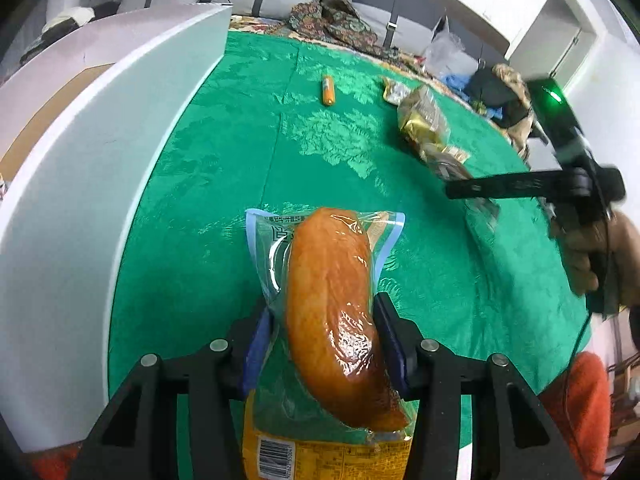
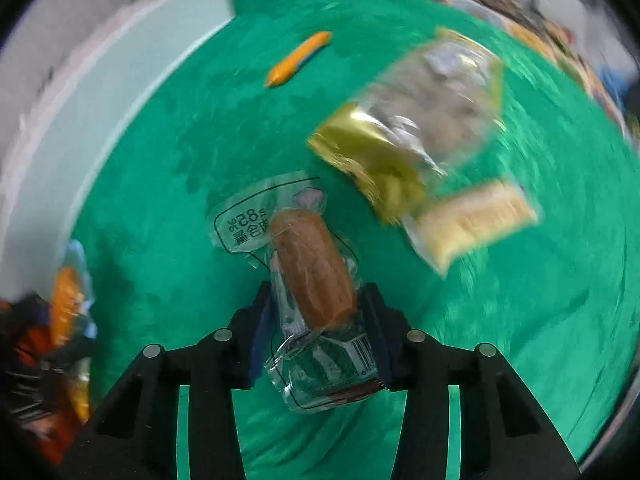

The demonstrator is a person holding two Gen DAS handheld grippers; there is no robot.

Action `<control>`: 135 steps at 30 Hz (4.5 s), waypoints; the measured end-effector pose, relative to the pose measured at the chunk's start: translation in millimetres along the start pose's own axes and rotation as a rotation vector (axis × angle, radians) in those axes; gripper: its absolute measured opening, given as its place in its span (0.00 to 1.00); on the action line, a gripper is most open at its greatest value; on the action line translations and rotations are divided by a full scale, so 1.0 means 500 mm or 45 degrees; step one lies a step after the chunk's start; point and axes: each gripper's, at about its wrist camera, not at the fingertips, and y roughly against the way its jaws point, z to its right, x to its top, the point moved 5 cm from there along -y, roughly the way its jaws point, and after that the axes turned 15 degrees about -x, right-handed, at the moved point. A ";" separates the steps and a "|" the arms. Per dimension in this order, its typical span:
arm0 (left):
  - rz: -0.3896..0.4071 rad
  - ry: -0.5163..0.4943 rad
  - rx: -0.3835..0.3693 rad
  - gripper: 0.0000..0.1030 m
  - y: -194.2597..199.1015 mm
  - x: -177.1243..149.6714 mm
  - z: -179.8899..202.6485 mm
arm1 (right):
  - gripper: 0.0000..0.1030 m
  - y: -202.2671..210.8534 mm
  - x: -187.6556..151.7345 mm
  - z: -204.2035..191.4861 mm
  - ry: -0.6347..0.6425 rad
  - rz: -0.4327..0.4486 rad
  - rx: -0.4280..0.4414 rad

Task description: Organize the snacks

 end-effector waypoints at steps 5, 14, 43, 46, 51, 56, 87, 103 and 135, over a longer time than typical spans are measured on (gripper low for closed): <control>0.076 0.061 -0.097 0.47 0.041 0.016 0.019 | 0.44 0.065 -0.061 0.074 -0.387 0.038 0.213; 0.359 0.140 -0.168 0.48 0.254 0.126 -0.007 | 0.44 0.219 -0.002 -0.051 -0.488 0.134 0.527; 0.278 -0.076 0.022 1.00 0.185 0.111 0.062 | 0.72 0.088 -0.230 0.107 -0.420 0.316 -0.372; 0.127 -0.112 0.062 1.00 0.056 0.087 0.087 | 0.72 0.097 -0.278 0.182 -0.472 0.314 -0.445; 0.019 -0.117 0.115 0.99 -0.068 0.070 0.089 | 0.72 0.102 -0.319 0.204 -0.349 0.296 -0.491; 0.059 -0.161 0.171 0.99 -0.145 0.106 0.091 | 0.72 0.082 -0.301 0.209 -0.351 0.318 -0.477; -0.029 -0.308 0.289 1.00 -0.276 0.140 0.079 | 0.84 0.009 -0.248 0.292 -0.618 0.303 -0.465; -0.028 -0.309 0.290 1.00 -0.276 0.139 0.079 | 0.84 0.009 -0.248 0.293 -0.618 0.303 -0.464; -0.025 -0.309 0.289 1.00 -0.277 0.137 0.078 | 0.85 0.008 -0.247 0.292 -0.619 0.305 -0.461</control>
